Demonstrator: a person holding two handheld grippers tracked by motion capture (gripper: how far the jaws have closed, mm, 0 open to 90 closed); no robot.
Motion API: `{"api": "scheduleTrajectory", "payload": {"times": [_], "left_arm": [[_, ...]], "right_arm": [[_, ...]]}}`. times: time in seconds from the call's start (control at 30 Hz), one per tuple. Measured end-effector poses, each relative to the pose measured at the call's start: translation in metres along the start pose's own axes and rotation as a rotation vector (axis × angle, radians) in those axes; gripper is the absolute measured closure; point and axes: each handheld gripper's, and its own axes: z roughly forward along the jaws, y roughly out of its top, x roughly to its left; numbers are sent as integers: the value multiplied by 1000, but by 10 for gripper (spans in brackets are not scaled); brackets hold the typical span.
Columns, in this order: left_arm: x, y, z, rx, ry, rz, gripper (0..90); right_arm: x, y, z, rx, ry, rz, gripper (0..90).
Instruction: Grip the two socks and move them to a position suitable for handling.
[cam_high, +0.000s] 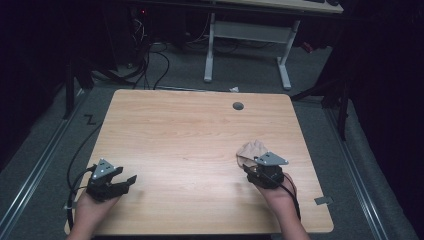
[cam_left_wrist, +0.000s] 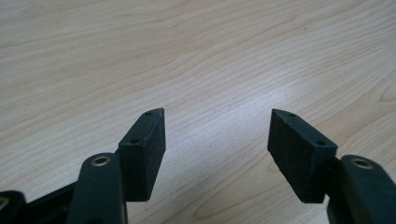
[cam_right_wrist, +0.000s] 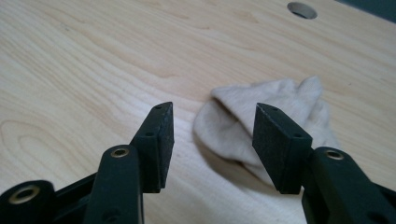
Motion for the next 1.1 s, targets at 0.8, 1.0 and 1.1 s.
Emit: {"api": "scheduleTrajectory", "payload": {"times": [0.8, 1.0, 1.1], "left_arm": [[-2, 1, 1, -3, -33, 13, 387], [-2, 1, 0, -8, -27, 17, 386], [-3, 1, 0, -9, -25, 23, 387]], "right_arm": [[-29, 56, 55, 216, 21, 27, 377], [-29, 61, 64, 277, 8, -13, 362], [-29, 59, 67, 305, 12, -10, 355]]}}
